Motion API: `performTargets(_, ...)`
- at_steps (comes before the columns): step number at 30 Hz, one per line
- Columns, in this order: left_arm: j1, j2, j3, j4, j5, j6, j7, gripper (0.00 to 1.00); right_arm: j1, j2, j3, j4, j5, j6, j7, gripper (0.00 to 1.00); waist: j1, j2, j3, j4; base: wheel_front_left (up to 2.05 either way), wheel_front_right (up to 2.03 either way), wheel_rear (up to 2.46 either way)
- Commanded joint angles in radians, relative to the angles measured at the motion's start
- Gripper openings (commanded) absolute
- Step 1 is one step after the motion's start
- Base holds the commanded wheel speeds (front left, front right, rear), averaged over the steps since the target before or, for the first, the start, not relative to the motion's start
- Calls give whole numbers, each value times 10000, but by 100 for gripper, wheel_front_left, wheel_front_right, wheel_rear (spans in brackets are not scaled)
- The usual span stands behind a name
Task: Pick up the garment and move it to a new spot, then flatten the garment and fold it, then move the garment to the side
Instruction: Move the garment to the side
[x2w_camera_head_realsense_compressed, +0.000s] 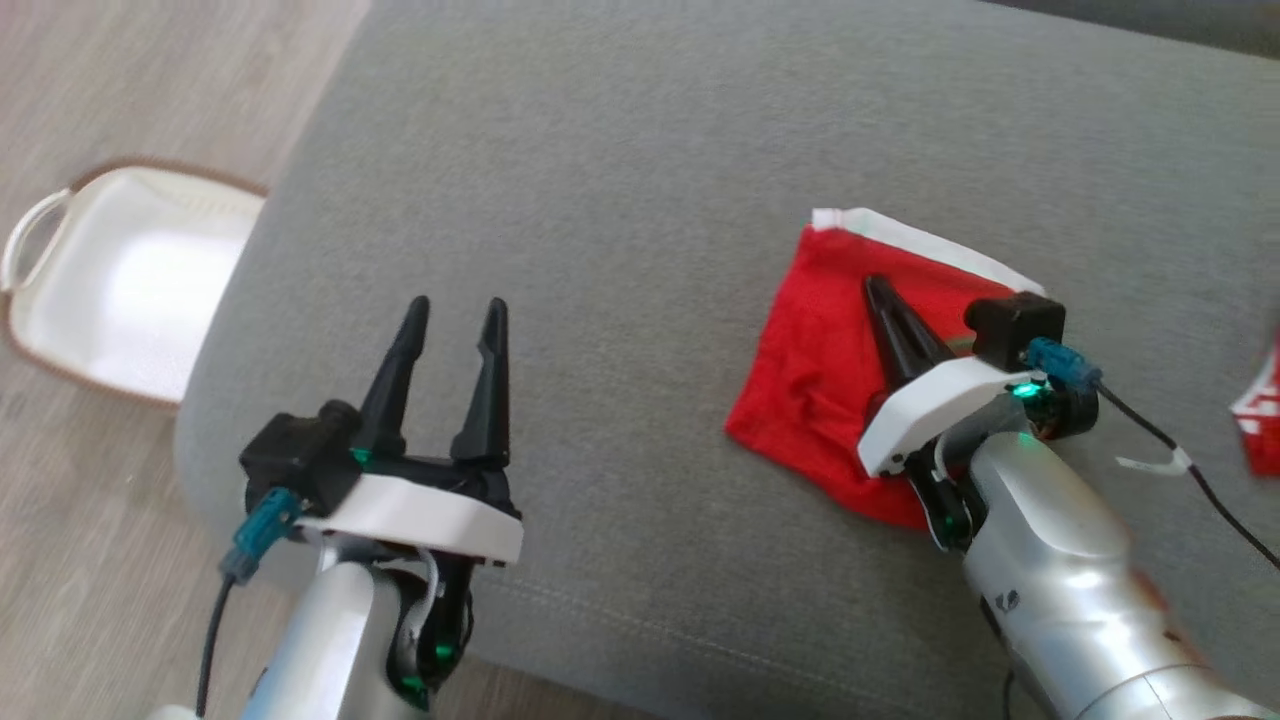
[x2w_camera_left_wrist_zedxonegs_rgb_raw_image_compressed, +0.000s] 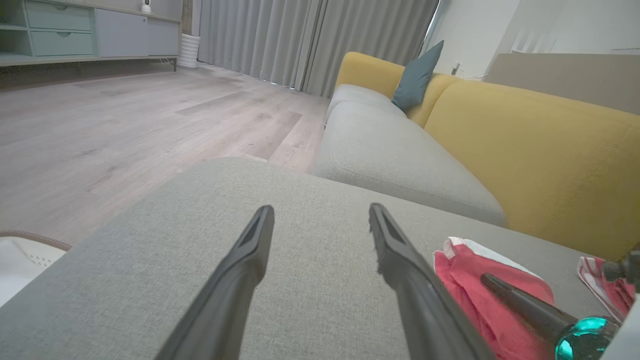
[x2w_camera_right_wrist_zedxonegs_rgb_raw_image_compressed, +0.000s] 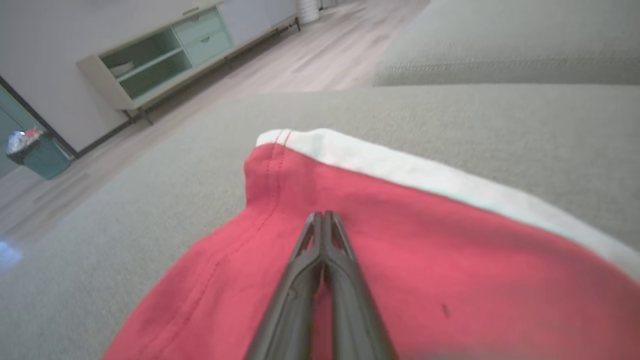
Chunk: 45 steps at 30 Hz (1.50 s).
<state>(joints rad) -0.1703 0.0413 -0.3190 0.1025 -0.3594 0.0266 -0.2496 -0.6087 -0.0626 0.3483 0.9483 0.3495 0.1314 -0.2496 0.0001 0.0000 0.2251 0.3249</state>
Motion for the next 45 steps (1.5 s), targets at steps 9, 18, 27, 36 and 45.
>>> performTargets(9,-225,89,617,-419,317,-36,-122,100,380,124,-19,-2205,216,-7,-119,0,-1,0,-800,-1283,0,0,0)
performTargets(18,3,89,793,-522,429,34,-122,100,1778,124,-1140,-4219,-738,-7,-121,0,-1,0,-1332,-2209,0,0,0)
performTargets(27,296,89,795,-395,480,19,-122,100,3889,124,-2440,-6125,-995,-7,130,100,-1,0,-1695,-2768,0,0,0)
performTargets(36,485,89,756,-157,496,-51,-122,100,4995,124,-2601,-6606,-744,-7,85,100,-1,0,-1848,-2937,0,0,0)
performTargets(45,389,89,626,-246,409,-64,-122,100,5129,124,-2534,-6646,-614,-7,268,100,-1,0,-1687,-2728,0,0,0)
